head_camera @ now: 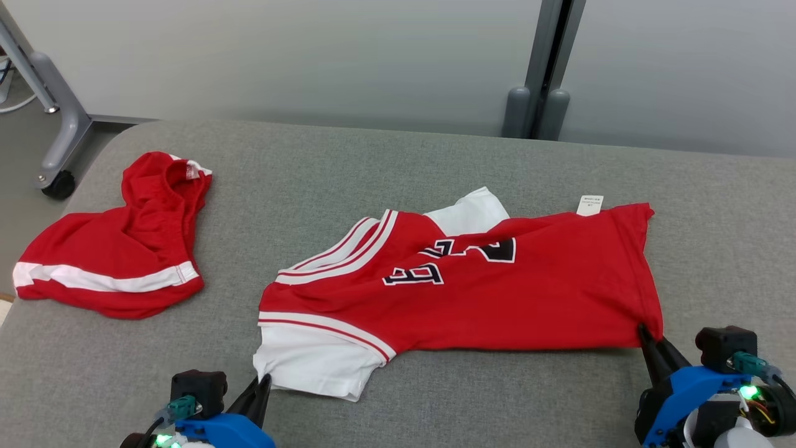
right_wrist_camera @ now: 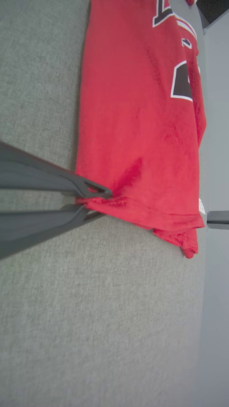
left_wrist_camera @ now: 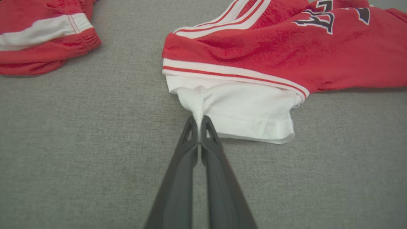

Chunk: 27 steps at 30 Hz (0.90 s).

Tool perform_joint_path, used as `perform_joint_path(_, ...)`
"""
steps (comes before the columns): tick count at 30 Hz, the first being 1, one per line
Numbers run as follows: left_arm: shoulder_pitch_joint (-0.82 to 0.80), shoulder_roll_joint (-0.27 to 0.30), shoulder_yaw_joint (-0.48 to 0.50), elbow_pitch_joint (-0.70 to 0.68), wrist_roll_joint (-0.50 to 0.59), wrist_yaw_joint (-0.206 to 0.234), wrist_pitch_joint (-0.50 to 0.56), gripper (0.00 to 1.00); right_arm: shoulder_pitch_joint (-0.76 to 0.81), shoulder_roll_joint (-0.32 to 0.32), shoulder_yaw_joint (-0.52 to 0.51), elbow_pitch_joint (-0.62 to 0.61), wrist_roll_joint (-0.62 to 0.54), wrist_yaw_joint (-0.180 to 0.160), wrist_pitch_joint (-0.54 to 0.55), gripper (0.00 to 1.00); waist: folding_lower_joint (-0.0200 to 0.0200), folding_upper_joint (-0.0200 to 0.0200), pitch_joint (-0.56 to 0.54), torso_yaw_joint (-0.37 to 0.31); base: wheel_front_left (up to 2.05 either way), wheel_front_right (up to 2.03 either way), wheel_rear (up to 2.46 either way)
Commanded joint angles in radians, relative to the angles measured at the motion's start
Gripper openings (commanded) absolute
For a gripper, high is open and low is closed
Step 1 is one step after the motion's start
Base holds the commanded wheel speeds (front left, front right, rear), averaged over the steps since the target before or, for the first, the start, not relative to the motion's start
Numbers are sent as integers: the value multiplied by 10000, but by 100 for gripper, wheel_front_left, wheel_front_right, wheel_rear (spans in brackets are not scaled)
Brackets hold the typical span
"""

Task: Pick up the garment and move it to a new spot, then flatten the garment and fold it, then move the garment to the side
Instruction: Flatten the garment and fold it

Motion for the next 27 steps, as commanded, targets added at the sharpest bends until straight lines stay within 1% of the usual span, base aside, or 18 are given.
perform_joint_path(1, -67, 35, 28, -214, 39, 51, -203, 0, 433, -6, -41, -591, 335, 1, 100, 0, 0, 0, -163, -140, 0, 0, 0)
perform_joint_path(4, 33, 71, 38, -567, 100, 137, -461, 0, 1000, -57, -129, -1654, 562, 1, 378, 0, 0, 0, -235, -249, 0, 0, 0)
perform_joint_path(9, -89, 116, 200, -1164, 245, 262, -1161, 0, 1537, 136, -240, -3292, 855, 1, 870, 0, 0, 0, -212, -476, 0, 0, 0)
perform_joint_path(14, -458, 189, 243, -1387, 384, 321, -1607, 0, 1384, 49, -181, -3953, 941, 1, 1112, 0, 0, 0, -72, -607, 0, 0, 0)
perform_joint_path(16, -748, 227, 292, -1499, 490, 364, -1819, 0, 1038, 50, -132, -4124, 1008, 1, 1095, 0, 0, 0, 63, -673, 0, 0, 0)
perform_joint_path(20, -1580, 376, 278, -1601, 575, 240, -1892, 0, 114, -6, -63, -4085, 1051, 1, 931, 0, 0, 0, 477, -790, 0, 0, 0)
perform_joint_path(27, -4307, 936, 450, -1530, 664, -16, -1834, 0, -2687, -92, 97, -3272, 1040, 1, 669, 0, 0, 0, 1789, -996, 0, 0, 0)
